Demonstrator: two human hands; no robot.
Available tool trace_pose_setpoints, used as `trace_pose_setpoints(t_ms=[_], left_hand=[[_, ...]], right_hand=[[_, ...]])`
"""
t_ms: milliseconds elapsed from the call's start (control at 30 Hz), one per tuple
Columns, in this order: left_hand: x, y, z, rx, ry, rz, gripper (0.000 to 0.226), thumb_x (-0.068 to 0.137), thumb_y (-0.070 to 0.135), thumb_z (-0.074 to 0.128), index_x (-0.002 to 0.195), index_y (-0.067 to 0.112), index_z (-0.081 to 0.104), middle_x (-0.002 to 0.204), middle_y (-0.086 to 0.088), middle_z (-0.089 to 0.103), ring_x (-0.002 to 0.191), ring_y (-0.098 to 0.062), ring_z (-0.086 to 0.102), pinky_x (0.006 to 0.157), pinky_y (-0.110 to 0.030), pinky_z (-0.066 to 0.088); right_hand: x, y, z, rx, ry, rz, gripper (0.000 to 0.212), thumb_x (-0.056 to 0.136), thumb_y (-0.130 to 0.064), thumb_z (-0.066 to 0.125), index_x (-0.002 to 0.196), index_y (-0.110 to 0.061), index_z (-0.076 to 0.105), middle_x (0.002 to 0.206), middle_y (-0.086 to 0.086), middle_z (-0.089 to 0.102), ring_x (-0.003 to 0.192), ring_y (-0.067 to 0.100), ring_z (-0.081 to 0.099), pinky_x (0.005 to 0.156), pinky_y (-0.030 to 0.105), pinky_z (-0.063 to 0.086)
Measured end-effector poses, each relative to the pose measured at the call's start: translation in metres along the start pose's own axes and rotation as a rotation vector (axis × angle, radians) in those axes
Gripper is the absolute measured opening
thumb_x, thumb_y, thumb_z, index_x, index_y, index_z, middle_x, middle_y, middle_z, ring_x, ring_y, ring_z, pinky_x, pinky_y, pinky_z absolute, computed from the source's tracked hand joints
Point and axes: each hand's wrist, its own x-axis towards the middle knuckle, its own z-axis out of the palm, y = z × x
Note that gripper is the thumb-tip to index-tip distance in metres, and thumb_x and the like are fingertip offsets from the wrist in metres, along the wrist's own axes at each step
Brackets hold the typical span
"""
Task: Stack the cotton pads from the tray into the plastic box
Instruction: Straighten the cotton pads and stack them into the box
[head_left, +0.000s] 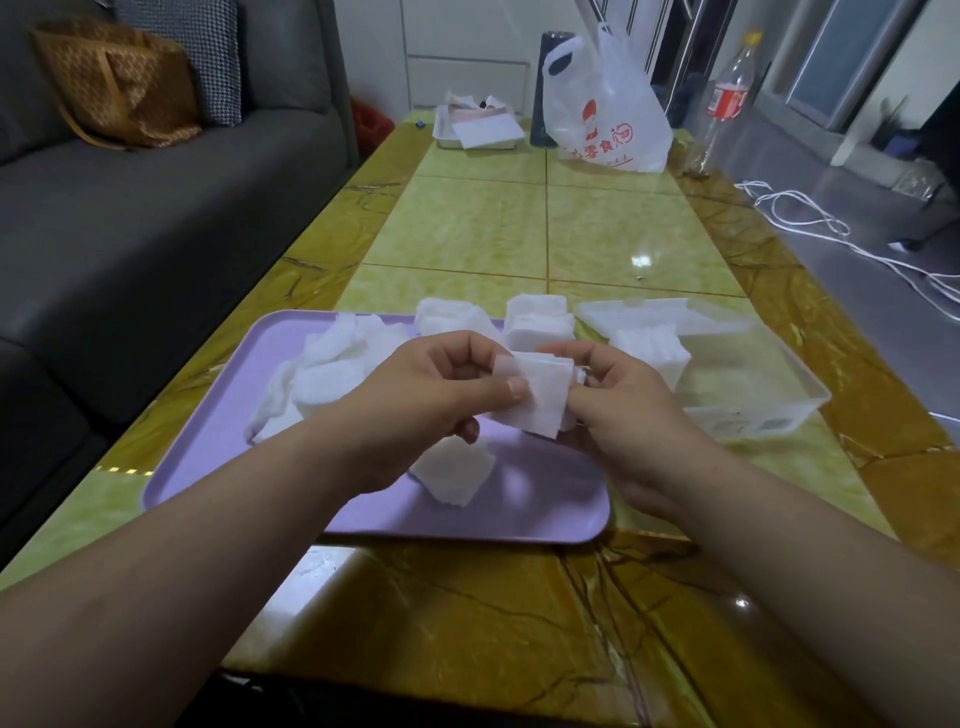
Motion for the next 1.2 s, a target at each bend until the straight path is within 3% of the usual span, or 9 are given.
trace_pose_setpoints(t_ms=[167,367,567,667,767,900,1067,1200], left_hand=[[0.006,-0.007,0.002,0.116,0.151,-0.013,0.010,0.086,0.016,0.080,0.083,0.019,0.071,0.078,0.000,0.073,0.066,-0.012,0.059,0.059,-0.029,0.040],[0.007,-0.006,0.002,0.047,0.168,-0.015,0.009,0.084,0.018,0.081,0.082,0.021,0.073,0.079,-0.001,0.068,0.064,-0.011,0.053,0.060,-0.031,0.038],[0.009,-0.012,0.007,0.023,0.221,-0.034,0.013,0.083,0.021,0.083,0.085,0.020,0.071,0.072,0.004,0.065,0.061,-0.009,0.052,0.057,-0.026,0.038],[0.009,-0.013,0.008,0.082,0.258,-0.012,0.023,0.082,0.026,0.085,0.097,0.019,0.070,0.083,0.002,0.071,0.067,-0.007,0.061,0.058,-0.021,0.044],[0.008,-0.013,0.005,0.132,0.241,0.028,0.020,0.083,0.024,0.084,0.100,0.025,0.074,0.088,0.001,0.074,0.074,-0.009,0.066,0.060,-0.021,0.046],[0.007,-0.010,0.004,0.127,0.283,0.084,0.015,0.080,0.019,0.086,0.092,0.019,0.077,0.085,-0.005,0.076,0.072,-0.011,0.066,0.065,-0.026,0.050],[0.005,-0.005,-0.002,0.093,0.173,0.077,0.012,0.081,0.011,0.084,0.086,0.014,0.074,0.075,0.000,0.071,0.065,-0.010,0.060,0.060,-0.025,0.044],[0.003,-0.004,-0.004,0.098,0.037,0.044,0.015,0.080,0.009,0.084,0.090,0.011,0.073,0.081,-0.005,0.071,0.067,-0.012,0.057,0.058,-0.026,0.042]], right_hand=[[-0.004,-0.003,0.003,0.029,-0.046,-0.010,0.028,0.088,-0.006,0.076,0.115,-0.014,0.072,0.100,0.019,0.078,0.083,0.027,0.074,0.071,0.037,0.062],[-0.004,-0.003,0.006,0.055,-0.035,-0.004,0.027,0.091,-0.003,0.072,0.116,-0.013,0.071,0.104,0.022,0.076,0.100,0.040,0.074,0.093,0.058,0.058],[-0.005,-0.004,0.005,0.089,-0.067,-0.001,0.027,0.098,-0.001,0.061,0.123,-0.010,0.067,0.110,0.017,0.077,0.104,0.033,0.074,0.091,0.048,0.061],[-0.003,-0.005,0.004,0.099,-0.075,0.009,0.026,0.099,0.000,0.059,0.121,-0.008,0.069,0.111,0.017,0.077,0.099,0.028,0.074,0.088,0.045,0.062],[-0.001,-0.008,0.002,0.140,-0.081,0.040,0.030,0.098,0.007,0.053,0.120,-0.004,0.070,0.114,0.020,0.075,0.101,0.032,0.073,0.089,0.047,0.062],[0.001,-0.009,0.005,0.197,-0.056,0.075,0.035,0.100,0.010,0.046,0.124,-0.002,0.069,0.118,0.023,0.073,0.107,0.037,0.073,0.090,0.051,0.061],[0.002,-0.011,0.003,0.186,0.083,0.103,0.036,0.105,0.004,0.041,0.108,-0.012,0.074,0.106,0.014,0.077,0.093,0.029,0.077,0.077,0.045,0.065],[0.003,-0.012,-0.003,0.091,0.064,0.076,0.038,0.103,0.004,0.041,0.110,-0.014,0.074,0.112,0.014,0.076,0.100,0.034,0.075,0.082,0.047,0.064]])
